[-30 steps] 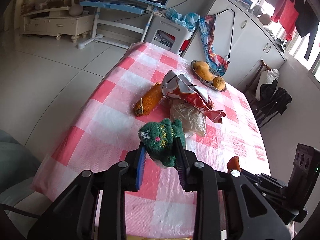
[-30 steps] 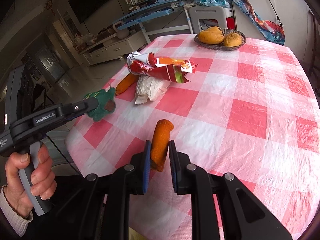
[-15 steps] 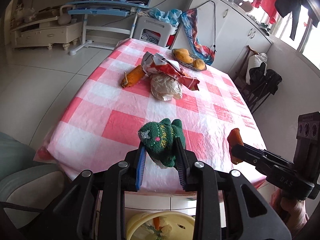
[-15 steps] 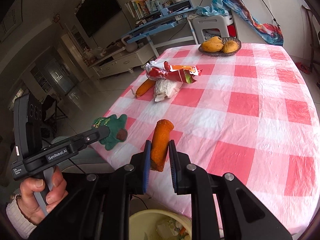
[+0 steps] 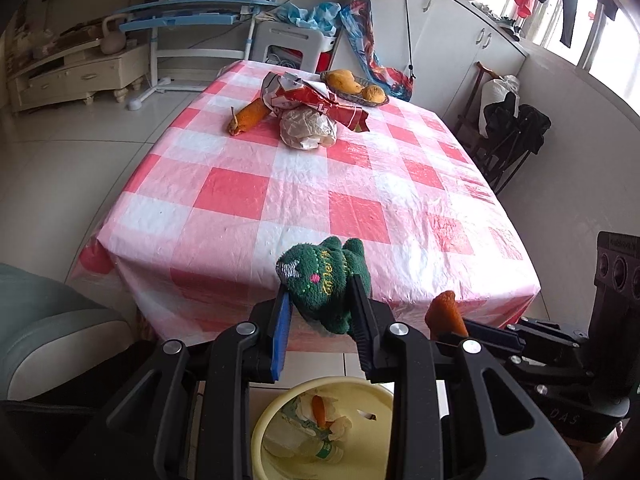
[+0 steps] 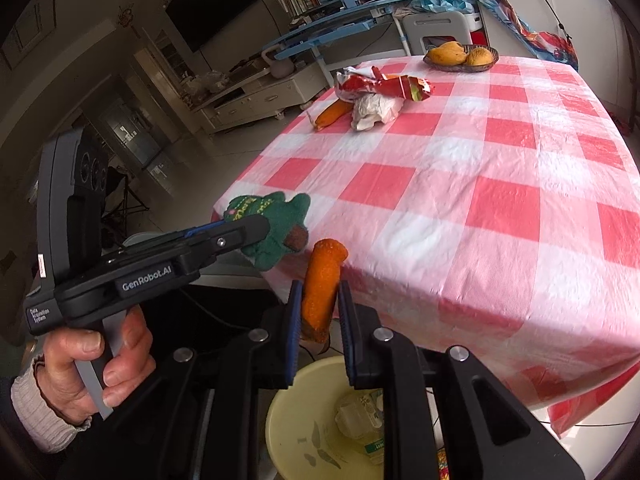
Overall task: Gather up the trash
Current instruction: 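Carry the plush and carrot to the yellow basin and open both grippers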
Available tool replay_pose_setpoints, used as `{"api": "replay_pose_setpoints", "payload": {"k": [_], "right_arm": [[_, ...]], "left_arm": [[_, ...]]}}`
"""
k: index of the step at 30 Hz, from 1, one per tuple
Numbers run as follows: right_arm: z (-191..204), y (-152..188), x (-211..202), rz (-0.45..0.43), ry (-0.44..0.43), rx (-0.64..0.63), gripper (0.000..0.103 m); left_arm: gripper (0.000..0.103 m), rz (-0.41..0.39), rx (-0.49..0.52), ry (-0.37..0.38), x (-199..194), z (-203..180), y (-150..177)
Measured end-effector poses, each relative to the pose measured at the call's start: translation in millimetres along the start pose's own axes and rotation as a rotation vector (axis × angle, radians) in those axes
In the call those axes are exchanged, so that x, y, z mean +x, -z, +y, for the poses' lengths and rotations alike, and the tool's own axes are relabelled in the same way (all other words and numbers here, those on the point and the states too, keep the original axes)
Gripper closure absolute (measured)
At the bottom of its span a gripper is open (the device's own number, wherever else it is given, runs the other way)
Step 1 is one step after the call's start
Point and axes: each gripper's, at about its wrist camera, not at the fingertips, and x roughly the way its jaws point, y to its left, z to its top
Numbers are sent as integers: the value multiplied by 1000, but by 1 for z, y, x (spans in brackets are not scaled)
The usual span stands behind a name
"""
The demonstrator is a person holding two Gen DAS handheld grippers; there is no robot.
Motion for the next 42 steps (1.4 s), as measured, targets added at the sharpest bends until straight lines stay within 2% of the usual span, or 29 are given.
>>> {"api": "replay_pose_setpoints", "payload": {"k": [8, 16, 18, 20, 26, 30, 32, 35, 38, 40, 42], "right_arm": [[14, 26, 6, 76, -16, -6, 84], [30, 46, 24, 192, 0, -58, 83], [33, 50, 27, 213, 8, -65, 79], [34, 52, 29, 221, 19, -67, 62], [27, 57, 20, 177, 49, -31, 51], [17, 52, 6, 85, 90, 7, 43], [10, 48, -7, 9, 121, 42, 37], [-7, 46, -24, -90, 156, 121, 32], [-21, 46, -32, -133, 177, 194, 31], [-22, 46, -34, -134, 189, 208, 31], [-22, 43, -29, -127, 201, 201, 31]], "left_arm": [[76, 10, 9, 5, -8, -3, 10], [76, 19, 21, 8, -14, -5, 18], [76, 20, 23, 8, -14, -5, 19], [76, 19, 22, 8, -14, -5, 19], [76, 26, 33, 8, -15, -6, 24], [76, 58, 64, 0, -13, -12, 31], [76, 99, 88, -4, -9, -16, 39], [74, 218, 156, 3, 3, -30, 61], [72, 333, 266, 4, 17, -49, 82], [70, 342, 333, -18, 20, -60, 90], [64, 332, 347, -20, 19, -63, 90]]}}
